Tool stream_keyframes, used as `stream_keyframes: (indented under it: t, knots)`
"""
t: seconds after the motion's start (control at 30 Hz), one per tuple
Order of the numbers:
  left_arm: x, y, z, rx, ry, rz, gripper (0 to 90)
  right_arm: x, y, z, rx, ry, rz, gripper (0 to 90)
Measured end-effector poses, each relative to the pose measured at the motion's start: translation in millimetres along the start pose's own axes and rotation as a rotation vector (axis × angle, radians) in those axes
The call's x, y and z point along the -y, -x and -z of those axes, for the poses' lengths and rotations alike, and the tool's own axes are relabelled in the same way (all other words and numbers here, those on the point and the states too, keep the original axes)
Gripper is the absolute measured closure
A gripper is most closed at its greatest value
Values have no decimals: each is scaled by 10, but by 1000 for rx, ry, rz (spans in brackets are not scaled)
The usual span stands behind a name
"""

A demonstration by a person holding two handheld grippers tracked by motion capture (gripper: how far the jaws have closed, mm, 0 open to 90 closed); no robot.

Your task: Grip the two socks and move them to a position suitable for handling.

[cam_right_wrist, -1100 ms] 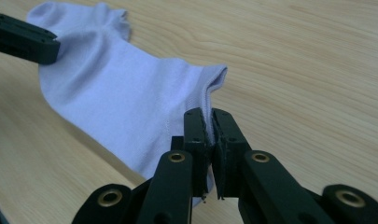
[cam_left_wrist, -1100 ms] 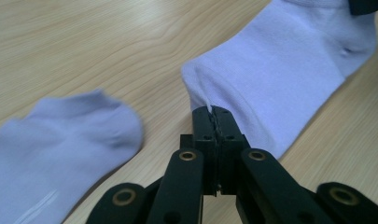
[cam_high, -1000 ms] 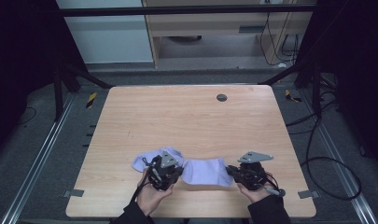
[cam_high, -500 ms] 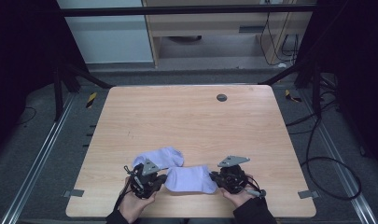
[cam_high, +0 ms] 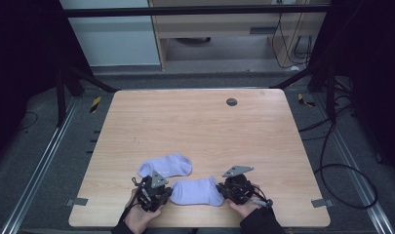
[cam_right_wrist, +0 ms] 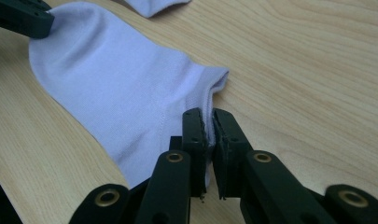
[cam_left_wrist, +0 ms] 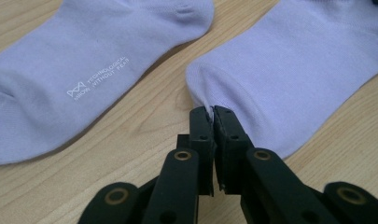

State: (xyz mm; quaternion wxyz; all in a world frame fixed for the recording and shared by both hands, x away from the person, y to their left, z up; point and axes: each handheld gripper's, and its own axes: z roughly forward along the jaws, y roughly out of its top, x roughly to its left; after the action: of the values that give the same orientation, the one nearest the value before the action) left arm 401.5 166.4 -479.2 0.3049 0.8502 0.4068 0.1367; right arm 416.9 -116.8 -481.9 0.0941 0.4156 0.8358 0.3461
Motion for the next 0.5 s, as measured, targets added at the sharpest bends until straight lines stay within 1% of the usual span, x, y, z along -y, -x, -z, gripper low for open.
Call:
stream_keyframes:
  t: [0.07, 0.1, 0.2, 0.23, 0.3, 0.33, 0.4, 0.5]
  knots:
    - [3, -9, 3, 5, -2, 7, 786, 6, 9, -7, 9, -2, 4, 795]
    - [7, -13, 7, 5, 2, 10, 786, 6, 9, -7, 9, -2, 4, 795]
    - [6, -30, 40, 6, 8, 16, 731, 6, 26, 14, 16, 9, 6, 757]
    - [2, -36, 62, 1, 18, 21, 718, 4, 35, 19, 17, 19, 9, 746]
    - [-8, -49, 103, -6, 35, 21, 684, -3, 43, 46, 11, 39, -1, 723]
    - [-14, -60, 126, -15, 47, 23, 666, -8, 51, 61, 15, 50, 1, 713]
    - [-30, -104, 171, -25, 69, 33, 626, -27, 68, 92, 17, 78, 1, 688]
    - [-55, -225, 221, -46, 90, 56, 585, -61, 96, 130, 23, 105, -1, 654]
